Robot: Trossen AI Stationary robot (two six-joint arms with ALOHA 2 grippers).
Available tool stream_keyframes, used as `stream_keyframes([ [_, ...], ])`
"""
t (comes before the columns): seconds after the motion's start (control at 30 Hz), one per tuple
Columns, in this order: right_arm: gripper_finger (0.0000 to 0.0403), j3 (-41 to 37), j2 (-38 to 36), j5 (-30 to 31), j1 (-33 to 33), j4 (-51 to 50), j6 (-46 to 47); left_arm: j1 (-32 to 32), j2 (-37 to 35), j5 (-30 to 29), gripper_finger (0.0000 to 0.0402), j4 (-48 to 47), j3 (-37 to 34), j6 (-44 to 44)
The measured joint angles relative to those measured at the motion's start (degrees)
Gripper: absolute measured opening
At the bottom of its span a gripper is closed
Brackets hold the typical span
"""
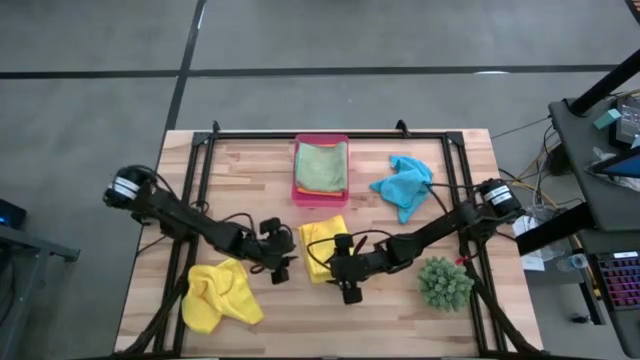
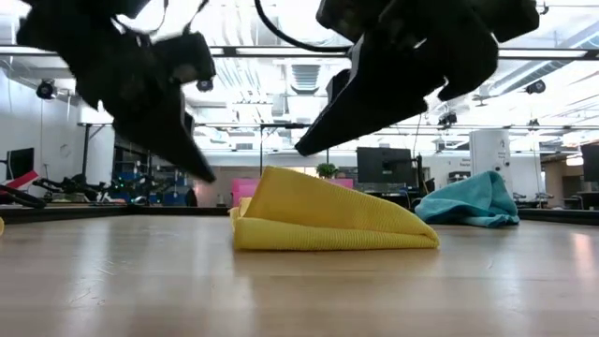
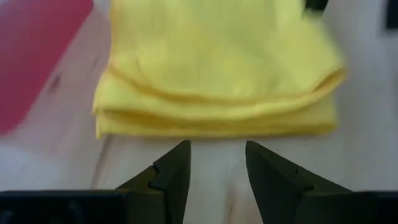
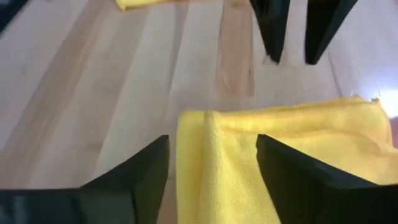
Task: Fold microfiber towels
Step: Fold the top yellow towel
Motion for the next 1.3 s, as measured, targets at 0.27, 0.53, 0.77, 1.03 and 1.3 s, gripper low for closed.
stream_keyframes([
  [0.27,0.004,-3.5,3.3,6.3,-0.2,11.1,1.5,0.1,-4.7,-1.4,0.0138,1.5,0.5,0.5],
  [0.53,0.0012,-1.2,10.9,-0.2,-0.1,16.5,2.0,0.3,-3.5,-2.7,0.0138,3.3,0.5,0.2],
  [0.77,0.0009,-0.8,9.0,0.0,-0.3,16.0,-0.3,0.8,-2.2,-3.2,0.0138,6.6,1.0,0.0],
  [1.03,0.0009,-1.9,2.7,7.0,1.0,6.6,-4.7,3.4,1.8,-5.6,0.0138,7.2,3.1,-4.8],
  [1.3,0.0009,-8.2,-2.5,10.6,1.2,5.5,-5.7,6.0,9.2,-5.7,0.0138,7.1,7.5,-2.9],
])
